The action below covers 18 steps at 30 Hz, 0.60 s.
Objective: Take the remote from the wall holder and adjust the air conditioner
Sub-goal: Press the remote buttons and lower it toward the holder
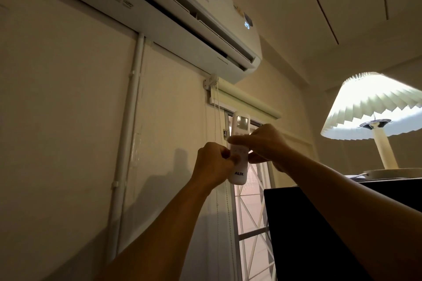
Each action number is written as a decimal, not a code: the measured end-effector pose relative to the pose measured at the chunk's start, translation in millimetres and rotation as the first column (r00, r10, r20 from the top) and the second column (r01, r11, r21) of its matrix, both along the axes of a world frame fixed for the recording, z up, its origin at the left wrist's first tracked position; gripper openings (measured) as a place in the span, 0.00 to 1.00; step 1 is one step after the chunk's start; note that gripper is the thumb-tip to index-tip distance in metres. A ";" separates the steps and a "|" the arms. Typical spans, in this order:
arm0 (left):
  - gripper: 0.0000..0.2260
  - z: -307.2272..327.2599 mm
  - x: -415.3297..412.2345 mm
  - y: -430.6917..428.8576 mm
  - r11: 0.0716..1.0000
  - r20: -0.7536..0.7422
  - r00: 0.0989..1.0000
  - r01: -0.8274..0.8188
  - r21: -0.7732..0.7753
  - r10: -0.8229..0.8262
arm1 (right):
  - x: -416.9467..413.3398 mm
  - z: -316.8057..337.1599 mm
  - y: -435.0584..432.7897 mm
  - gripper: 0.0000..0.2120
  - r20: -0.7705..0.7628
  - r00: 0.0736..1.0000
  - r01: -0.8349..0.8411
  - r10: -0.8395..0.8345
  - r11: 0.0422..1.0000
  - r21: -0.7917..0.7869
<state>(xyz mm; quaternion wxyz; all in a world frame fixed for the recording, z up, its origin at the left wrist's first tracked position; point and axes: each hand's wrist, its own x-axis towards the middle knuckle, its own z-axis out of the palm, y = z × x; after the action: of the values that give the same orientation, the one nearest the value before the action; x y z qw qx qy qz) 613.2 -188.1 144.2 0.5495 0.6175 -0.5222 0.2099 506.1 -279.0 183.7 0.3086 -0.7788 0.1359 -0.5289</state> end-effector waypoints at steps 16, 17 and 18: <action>0.09 -23.5 44.6 31.1 0.982 0.012 0.984 -0.178 0.065 0.178 | 57.2 -33.7 29.7 0.22 0.070 0.998 0.013 -0.007 0.996 -0.092; 0.08 -25.5 46.9 33.3 0.978 0.012 0.981 -0.196 0.068 0.196 | 60.6 -36.5 31.9 0.22 0.072 0.997 0.009 -0.002 0.996 -0.088; 0.07 -27.8 49.3 35.8 0.974 0.013 0.977 -0.215 0.072 0.215 | 64.3 -39.4 33.7 0.22 0.070 0.998 0.000 0.006 0.997 -0.081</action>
<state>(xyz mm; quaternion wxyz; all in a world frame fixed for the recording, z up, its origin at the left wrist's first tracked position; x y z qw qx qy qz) 662.5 -152.2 116.3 0.4993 0.6895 -0.4611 0.2505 570.4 -245.3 144.3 0.2822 -0.7718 0.1024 -0.5606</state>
